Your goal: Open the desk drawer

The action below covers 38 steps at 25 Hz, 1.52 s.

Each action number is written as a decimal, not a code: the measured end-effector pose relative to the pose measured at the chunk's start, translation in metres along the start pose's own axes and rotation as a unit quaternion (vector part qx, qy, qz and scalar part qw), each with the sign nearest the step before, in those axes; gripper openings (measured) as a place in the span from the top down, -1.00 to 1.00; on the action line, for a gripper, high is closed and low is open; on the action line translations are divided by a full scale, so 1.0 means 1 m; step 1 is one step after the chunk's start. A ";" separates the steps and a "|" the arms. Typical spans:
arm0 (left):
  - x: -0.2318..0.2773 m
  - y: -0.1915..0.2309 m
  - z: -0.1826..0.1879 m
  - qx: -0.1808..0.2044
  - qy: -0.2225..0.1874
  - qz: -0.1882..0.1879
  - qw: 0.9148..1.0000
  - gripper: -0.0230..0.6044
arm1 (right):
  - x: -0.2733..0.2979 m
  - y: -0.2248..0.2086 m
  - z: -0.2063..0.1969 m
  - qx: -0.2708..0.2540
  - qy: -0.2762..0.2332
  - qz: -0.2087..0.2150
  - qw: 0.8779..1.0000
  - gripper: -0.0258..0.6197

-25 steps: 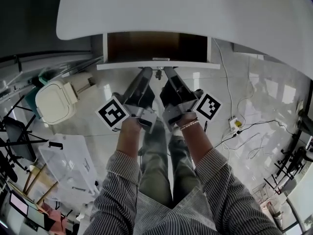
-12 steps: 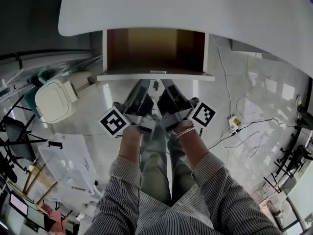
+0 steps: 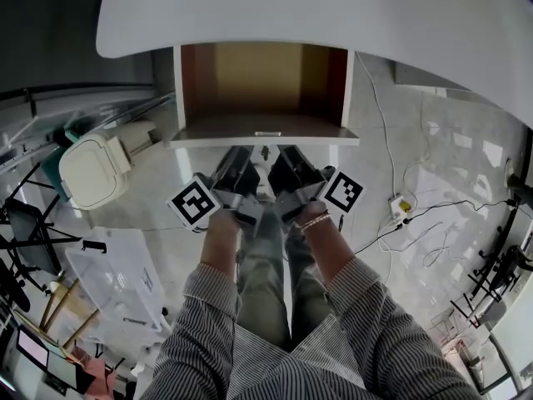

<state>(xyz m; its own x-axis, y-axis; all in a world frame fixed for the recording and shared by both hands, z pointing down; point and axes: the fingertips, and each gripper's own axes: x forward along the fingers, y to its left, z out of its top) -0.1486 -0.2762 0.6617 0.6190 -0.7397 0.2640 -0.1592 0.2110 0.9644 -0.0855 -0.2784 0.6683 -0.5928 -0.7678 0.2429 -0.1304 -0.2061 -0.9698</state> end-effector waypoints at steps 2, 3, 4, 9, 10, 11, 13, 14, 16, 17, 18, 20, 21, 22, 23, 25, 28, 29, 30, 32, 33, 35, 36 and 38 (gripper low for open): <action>0.000 0.004 -0.002 -0.003 0.004 0.005 1.000 0.78 | -0.001 -0.004 0.000 0.000 0.004 -0.001 1.000 0.80; 0.001 0.005 -0.002 -0.003 0.006 0.008 1.000 0.78 | -0.001 -0.005 0.000 -0.001 0.007 -0.001 1.000 0.80; 0.001 0.007 -0.002 -0.002 0.008 0.010 1.000 0.78 | -0.001 -0.007 0.000 -0.003 0.011 -0.003 1.000 0.80; 0.003 0.014 -0.004 -0.012 0.011 0.018 1.000 0.78 | 0.002 -0.013 -0.001 -0.010 0.022 -0.004 1.000 0.79; 0.002 0.016 -0.004 -0.015 0.013 0.018 1.000 0.78 | 0.002 -0.013 -0.003 -0.012 0.022 -0.003 1.000 0.79; 0.002 0.017 -0.004 -0.016 0.015 0.018 1.000 0.78 | 0.002 -0.015 -0.004 -0.013 0.022 -0.002 1.000 0.79; 0.003 0.019 -0.004 -0.014 0.020 0.018 1.000 0.78 | 0.001 -0.019 -0.004 -0.018 0.022 -0.005 1.000 0.79; 0.003 0.021 -0.005 -0.014 0.022 0.018 0.999 0.78 | 0.001 -0.021 -0.004 -0.021 0.022 -0.006 1.000 0.79; 0.005 0.024 -0.006 -0.017 0.021 0.017 0.999 0.78 | 0.001 -0.025 -0.004 -0.022 0.021 -0.009 1.000 0.79; 0.005 0.025 -0.005 -0.018 0.020 0.016 1.000 0.78 | 0.001 -0.026 -0.004 -0.022 0.018 -0.010 1.000 0.79; 0.006 0.026 -0.005 -0.019 0.017 0.014 1.000 0.78 | 0.001 -0.028 -0.004 -0.022 0.015 -0.011 1.000 0.79; 0.007 0.029 -0.005 -0.020 0.015 0.014 1.000 0.78 | 0.000 -0.032 -0.004 -0.023 0.008 -0.016 1.000 0.79; 0.007 0.031 -0.005 -0.020 0.015 0.016 1.000 0.78 | 0.001 -0.034 -0.004 -0.022 0.005 -0.018 1.000 0.80; 0.008 0.033 -0.005 -0.020 0.017 0.019 0.999 0.78 | 0.001 -0.036 -0.004 -0.021 0.002 -0.021 1.000 0.80; 0.009 0.035 -0.005 -0.020 0.019 0.021 0.999 0.78 | 0.001 -0.039 -0.004 -0.020 -0.001 -0.025 0.999 0.80; 0.010 0.039 -0.006 -0.023 0.023 0.023 0.999 0.78 | 0.001 -0.044 -0.005 -0.016 -0.006 -0.035 0.999 0.80; 0.012 0.045 -0.008 -0.028 0.029 0.028 0.999 0.78 | 0.000 -0.050 -0.003 -0.011 -0.016 -0.039 0.999 0.80; 0.012 0.047 -0.008 -0.029 0.029 0.030 0.999 0.79 | 0.001 -0.051 -0.003 -0.010 -0.018 -0.039 0.999 0.80; 0.012 0.049 -0.008 -0.028 0.029 0.032 0.999 0.79 | 0.001 -0.053 -0.003 -0.010 -0.021 -0.040 0.999 0.80; 0.012 0.052 -0.007 -0.025 0.027 0.033 0.999 0.79 | 0.002 -0.055 -0.003 -0.006 -0.028 -0.041 0.999 0.80; 0.012 0.052 -0.007 -0.030 0.024 0.031 0.999 0.79 | 0.001 -0.056 -0.003 -0.005 -0.031 -0.040 0.999 0.81; 0.012 0.052 -0.008 -0.043 0.018 0.027 0.999 0.80 | 0.002 -0.056 -0.003 -0.006 -0.035 -0.035 0.999 0.81; 0.012 0.052 -0.008 -0.047 0.017 0.026 0.998 0.80 | 0.002 -0.057 -0.003 -0.006 -0.035 -0.033 0.999 0.81; 0.013 0.053 -0.007 -0.049 0.017 0.024 0.998 0.80 | 0.002 -0.058 -0.004 -0.002 -0.032 -0.032 0.999 0.81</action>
<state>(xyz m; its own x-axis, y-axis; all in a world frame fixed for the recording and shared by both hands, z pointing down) -0.1434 -0.2700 0.7159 0.6382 -0.7060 0.3069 -0.1141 0.3076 0.9447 -0.0819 -0.2659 0.7254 -0.5307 -0.7904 0.3059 -0.1702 -0.2542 -0.9521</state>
